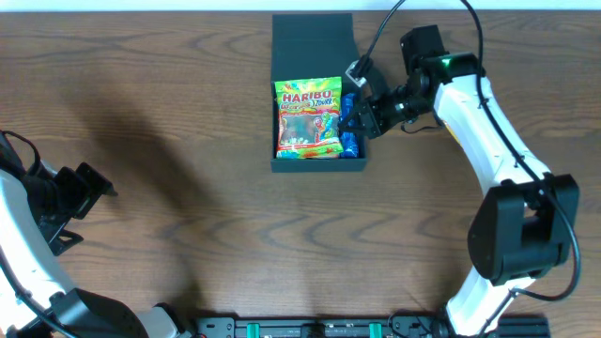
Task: Pack container
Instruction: 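Push the Haribo bag down flat into the box with the right gripper, then move the right gripper to the yellow snack bar on the right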
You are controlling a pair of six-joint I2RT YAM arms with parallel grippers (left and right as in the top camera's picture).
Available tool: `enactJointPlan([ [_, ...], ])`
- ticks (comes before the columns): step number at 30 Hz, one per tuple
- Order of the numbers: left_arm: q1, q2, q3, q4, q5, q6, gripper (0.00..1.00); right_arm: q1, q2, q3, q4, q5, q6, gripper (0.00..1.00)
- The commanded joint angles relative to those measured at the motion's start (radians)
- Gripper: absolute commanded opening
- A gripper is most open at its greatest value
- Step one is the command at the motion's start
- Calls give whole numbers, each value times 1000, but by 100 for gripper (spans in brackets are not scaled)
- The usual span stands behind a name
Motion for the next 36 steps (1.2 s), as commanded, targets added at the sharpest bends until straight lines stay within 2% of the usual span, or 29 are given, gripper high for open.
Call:
enactJointPlan([
  [1,4,-3,11,-3,-4,0,95,38,19,-92,79,26,43,2],
  [5,4,-3,11,-3,-3,0,95,79,22,-203,254,40,116,2],
  [8,4,-3,11,-3,-4,0,95,93,46,-240,309,115,148,1],
  [18,4,-3,11,-3,-4,0,95,110,75,-226,299,161,198,1],
  [24,4,-3,11,-3,-4,0,95,101,-89,-209,288,85,210,2],
  [26,4,-3,11,-3,-4,0,95,74,-182,-209,284,179,232,2],
  [30,4,-4,11,-3,-4,0,95,13,-309,-211,232,491,233,2],
  [32,4,-3,11,-3,-3,0,95,-14,-343,-211,170,629,126,8],
  [33,4,-3,11,-3,-3,0,95,-27,-349,-212,131,691,56,13],
  [34,4,-3,11,-3,-4,0,95,-37,-349,-213,109,750,19,24],
  [36,4,-3,11,-3,-4,0,95,-61,-348,-231,99,866,10,61],
])
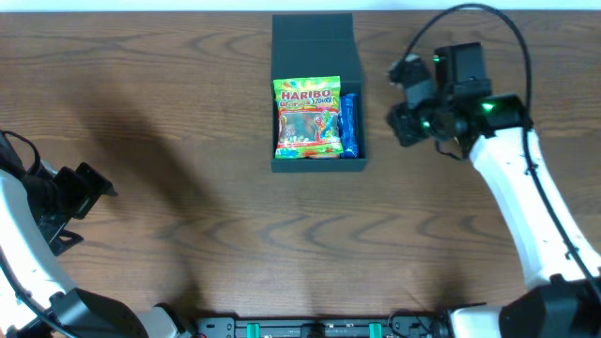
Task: Pack container
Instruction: 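Move the right gripper to the yellow snack bar on the right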
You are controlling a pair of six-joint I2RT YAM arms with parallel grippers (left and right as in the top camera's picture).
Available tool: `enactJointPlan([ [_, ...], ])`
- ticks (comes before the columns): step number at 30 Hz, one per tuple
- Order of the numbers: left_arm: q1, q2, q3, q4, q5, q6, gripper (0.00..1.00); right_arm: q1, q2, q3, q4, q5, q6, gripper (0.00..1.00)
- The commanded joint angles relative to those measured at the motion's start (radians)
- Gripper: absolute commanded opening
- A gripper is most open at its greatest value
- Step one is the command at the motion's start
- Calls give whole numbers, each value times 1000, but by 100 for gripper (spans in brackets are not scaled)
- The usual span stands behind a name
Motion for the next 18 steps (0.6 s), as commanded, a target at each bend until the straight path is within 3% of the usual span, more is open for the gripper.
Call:
enactJointPlan([
  [1,4,-3,11,-3,-4,0,95,-39,19,-38,-9,318,-100,82],
  [3,4,-4,11,-3,-4,0,95,-69,24,-67,-8,394,-141,95],
  [5,4,-3,11,-3,-4,0,95,-106,50,-89,15,402,-203,99],
  [13,4,-3,11,-2,-4,0,95,-259,224,-89,80,391,-242,98],
  [18,4,-3,11,-2,-4,0,95,-329,319,-89,87,254,-365,96],
])
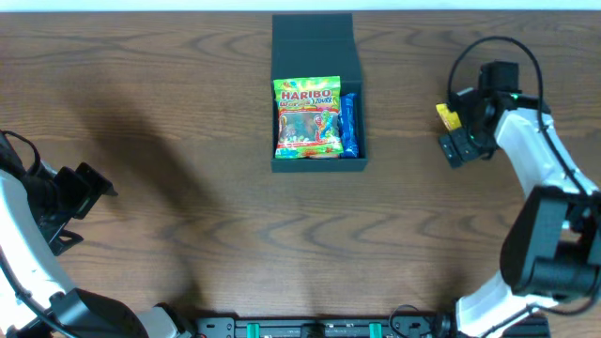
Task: Pack container
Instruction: 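Move the right gripper to the yellow snack bar on the right, then grasp the yellow snack bar with the right gripper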
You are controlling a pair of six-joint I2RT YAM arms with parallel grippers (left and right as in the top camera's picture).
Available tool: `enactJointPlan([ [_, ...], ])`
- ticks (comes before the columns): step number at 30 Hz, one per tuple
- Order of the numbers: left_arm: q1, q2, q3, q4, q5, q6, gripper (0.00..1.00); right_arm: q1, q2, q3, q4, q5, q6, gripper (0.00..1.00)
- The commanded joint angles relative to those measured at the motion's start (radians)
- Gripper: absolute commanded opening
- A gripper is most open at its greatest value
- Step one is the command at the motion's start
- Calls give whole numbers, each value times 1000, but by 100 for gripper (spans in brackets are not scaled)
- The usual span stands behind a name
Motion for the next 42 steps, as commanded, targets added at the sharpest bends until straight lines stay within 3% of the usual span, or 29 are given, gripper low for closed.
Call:
enactJointPlan([
  [1,4,-4,11,-3,-4,0,95,-31,39,-4,24,-90,-84,94],
  [14,4,-3,11,-3,-4,0,95,-103,70,2,196,-343,-181,91],
  [24,4,-4,11,-3,-4,0,95,-103,166,2,355,-344,-181,86],
  [30,4,-3,11,-3,-4,0,95,-103,182,2,362,-379,-157,66],
  [32,4,-3,11,-3,-4,0,95,-101,182,2,355,-382,-126,64],
  [38,4,-3,11,-3,-4,0,95,-95,182,2,344,-383,-70,46],
  [42,4,-3,11,-3,-4,0,95,-77,182,2,320,-430,-49,47],
])
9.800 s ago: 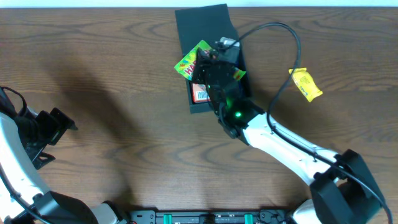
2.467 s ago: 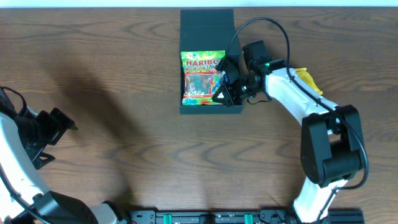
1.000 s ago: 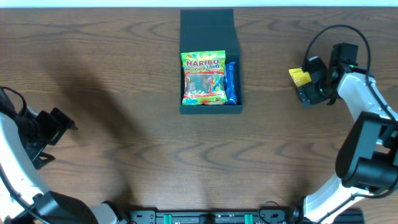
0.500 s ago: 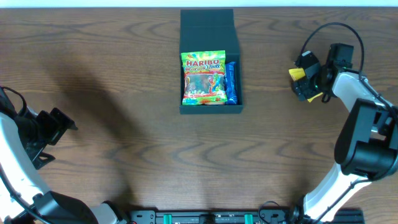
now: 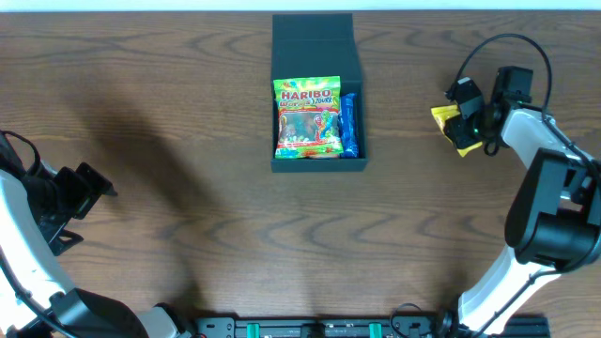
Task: Pack container
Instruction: 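Grasp the yellow snack bar with the right gripper, then carry the yellow bar to the box and lower it beside the Haribo bag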
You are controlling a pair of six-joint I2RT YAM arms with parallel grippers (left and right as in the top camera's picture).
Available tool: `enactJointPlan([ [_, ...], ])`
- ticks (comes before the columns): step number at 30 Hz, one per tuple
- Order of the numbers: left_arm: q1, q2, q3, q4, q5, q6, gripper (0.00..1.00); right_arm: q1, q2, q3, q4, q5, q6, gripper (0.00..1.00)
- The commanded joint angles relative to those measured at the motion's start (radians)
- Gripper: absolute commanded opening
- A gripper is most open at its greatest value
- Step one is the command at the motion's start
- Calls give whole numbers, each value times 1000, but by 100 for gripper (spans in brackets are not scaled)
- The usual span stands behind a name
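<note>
The dark open box (image 5: 278, 165) stands at the table's back middle, its lid (image 5: 314, 39) folded back. Inside lie a Haribo bag (image 5: 307, 116) and, along its right side, a blue bar (image 5: 349, 124). At the far right a yellow packet (image 5: 442, 115) lies on the table. My right gripper (image 5: 467, 117) is down over it and covers most of it; whether the fingers are closed on it cannot be made out. My left gripper (image 5: 83, 192) is at the left edge, open and holding nothing.
The brown wooden table (image 5: 188, 113) fills the view. The right arm's cable (image 5: 488, 45) loops above the gripper. A black rail (image 5: 310, 329) runs along the front edge.
My right gripper was just below and right of the yellow packet; now it sits turned over the packet, covering it. The box, its contents and the left arm are unchanged.
My right gripper was at the box's right side with the blue bar. Then it was clear of the box, the bar lying inside beside the Haribo bag. It then stood by a yellow packet at the far right, and is now over it.
</note>
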Motion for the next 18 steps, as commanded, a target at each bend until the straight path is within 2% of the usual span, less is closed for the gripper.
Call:
enactJointPlan([
  [1,4,-3,11,-3,-4,0,95,16,19,5,-15,-60,50,50],
  [4,4,-3,11,-3,-4,0,95,27,18,5,-13,-59,129,35],
  [11,4,-3,11,-3,-4,0,95,57,-23,5,-39,-59,157,28],
  [18,4,-3,11,-3,-4,0,95,103,-174,5,-126,-105,196,21],
])
